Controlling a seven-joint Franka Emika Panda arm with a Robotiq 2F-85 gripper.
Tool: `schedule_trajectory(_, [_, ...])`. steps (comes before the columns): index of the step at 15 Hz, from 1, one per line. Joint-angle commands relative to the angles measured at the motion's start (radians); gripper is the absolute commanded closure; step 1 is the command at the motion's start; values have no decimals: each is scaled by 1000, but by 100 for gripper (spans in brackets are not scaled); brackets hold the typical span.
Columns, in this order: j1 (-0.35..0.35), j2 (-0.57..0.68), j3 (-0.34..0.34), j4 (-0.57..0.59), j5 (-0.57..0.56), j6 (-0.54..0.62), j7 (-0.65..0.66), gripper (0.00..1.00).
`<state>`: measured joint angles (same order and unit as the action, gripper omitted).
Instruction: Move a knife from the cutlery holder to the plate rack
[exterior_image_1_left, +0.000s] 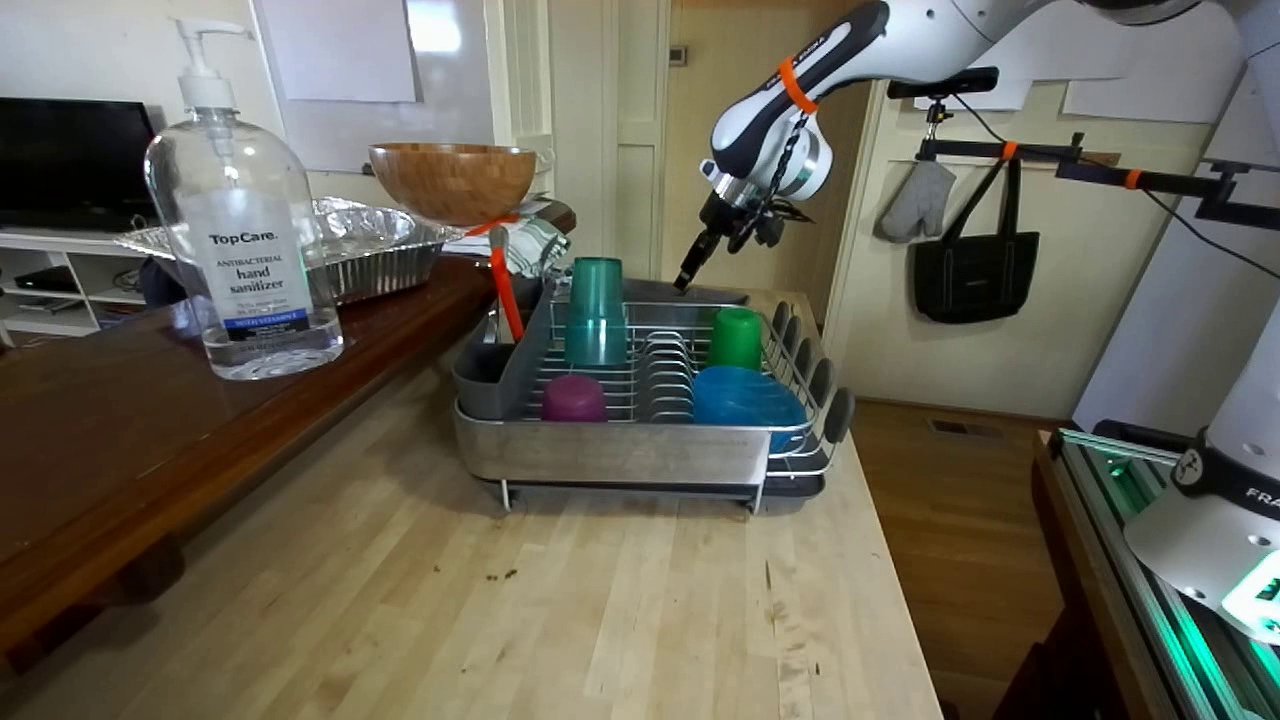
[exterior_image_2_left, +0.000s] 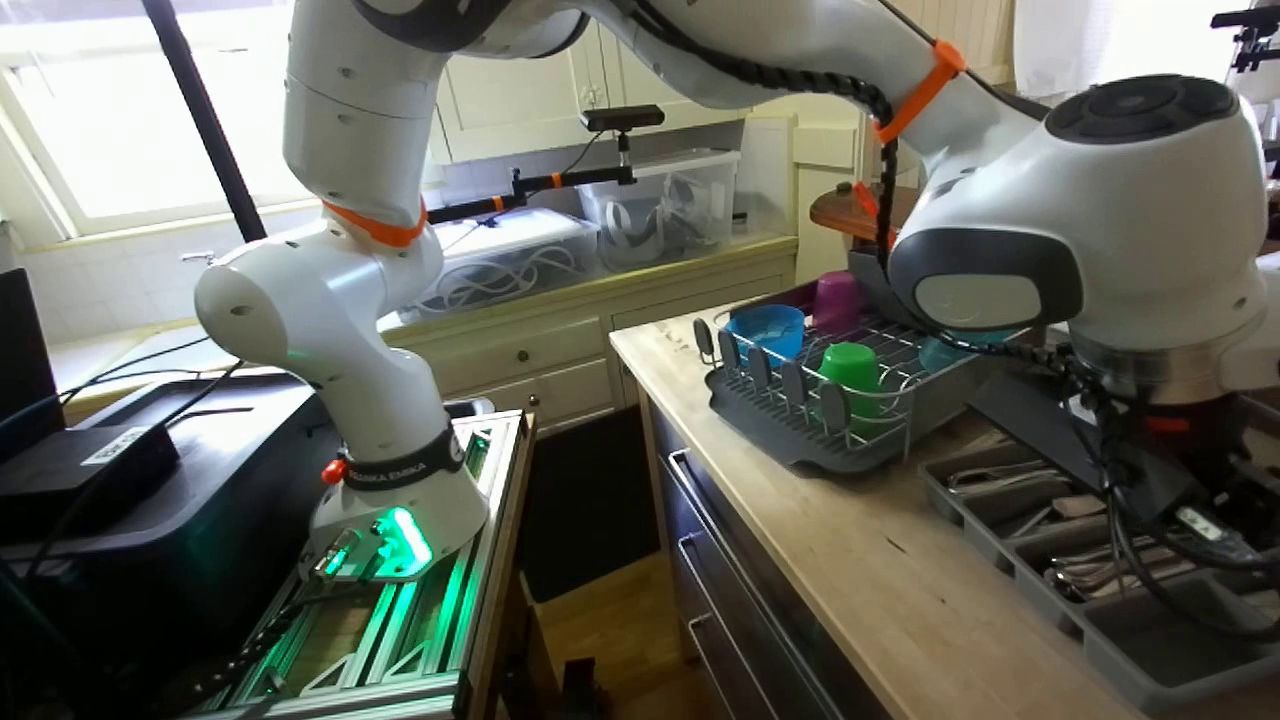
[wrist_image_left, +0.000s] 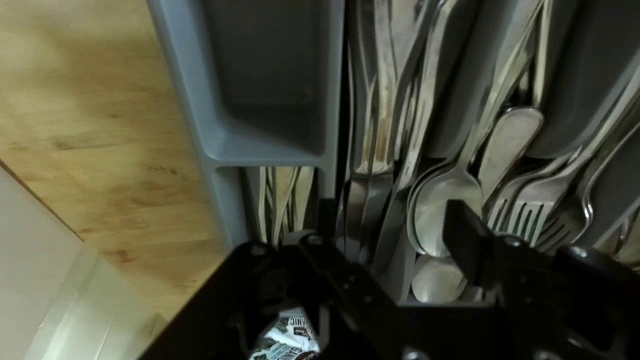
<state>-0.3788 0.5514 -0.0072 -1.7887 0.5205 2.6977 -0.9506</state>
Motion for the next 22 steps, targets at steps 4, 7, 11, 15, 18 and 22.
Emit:
schedule_trajectory(4, [-55, 55, 63, 8, -58, -14, 29, 38])
schedule_trajectory(7, [-64, 68, 71, 17, -69, -23, 46, 42])
schedule_trajectory(11, [-81, 68, 80, 32, -62, -44, 74, 47])
schedule_trajectory(15, [-88, 82, 75, 43, -68, -59, 100, 49])
schedule_trajectory(18, [-83, 91, 73, 43, -82, -72, 109, 53])
schedule_trajectory(22, [-67, 107, 71, 59, -123, -102, 137, 65])
